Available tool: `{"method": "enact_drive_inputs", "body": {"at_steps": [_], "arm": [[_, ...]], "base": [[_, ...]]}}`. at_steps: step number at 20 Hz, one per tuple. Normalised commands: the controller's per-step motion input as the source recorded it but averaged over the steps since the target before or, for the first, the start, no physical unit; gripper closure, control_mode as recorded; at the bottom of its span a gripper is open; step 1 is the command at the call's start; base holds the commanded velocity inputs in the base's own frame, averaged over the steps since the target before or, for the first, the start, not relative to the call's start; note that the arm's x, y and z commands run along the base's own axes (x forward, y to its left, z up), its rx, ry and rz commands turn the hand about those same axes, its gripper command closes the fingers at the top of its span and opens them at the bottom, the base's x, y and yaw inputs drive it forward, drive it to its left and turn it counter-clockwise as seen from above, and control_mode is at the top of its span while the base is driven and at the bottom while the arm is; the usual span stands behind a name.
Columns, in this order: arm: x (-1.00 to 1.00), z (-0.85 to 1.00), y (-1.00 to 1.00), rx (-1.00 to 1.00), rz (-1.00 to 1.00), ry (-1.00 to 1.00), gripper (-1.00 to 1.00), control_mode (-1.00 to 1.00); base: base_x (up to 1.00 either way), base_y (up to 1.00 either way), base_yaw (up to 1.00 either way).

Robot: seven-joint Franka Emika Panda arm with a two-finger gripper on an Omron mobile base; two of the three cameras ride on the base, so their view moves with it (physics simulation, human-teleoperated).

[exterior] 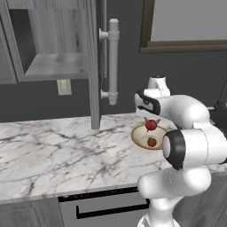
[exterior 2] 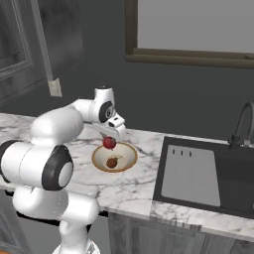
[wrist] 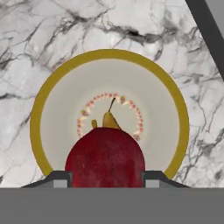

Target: Pick the pears from the cabinet and place them in one bowl. Pick the potato from the sink and place it in the other bowl.

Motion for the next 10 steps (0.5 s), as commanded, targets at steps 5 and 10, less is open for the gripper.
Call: {"method": "enact_drive_inputs", "body": {"at_steps": [5, 10], "arm": [[0.08, -0.26, 0.0, 0.02, 0.0, 0.0, 1.0, -1.0], [0.0, -0.31, 0.0, 0.0, 0.0, 0.0, 1.0, -1.0]], "base": [[0.0, 0.0, 0.0], [0.0, 0.0, 0.0]]}}
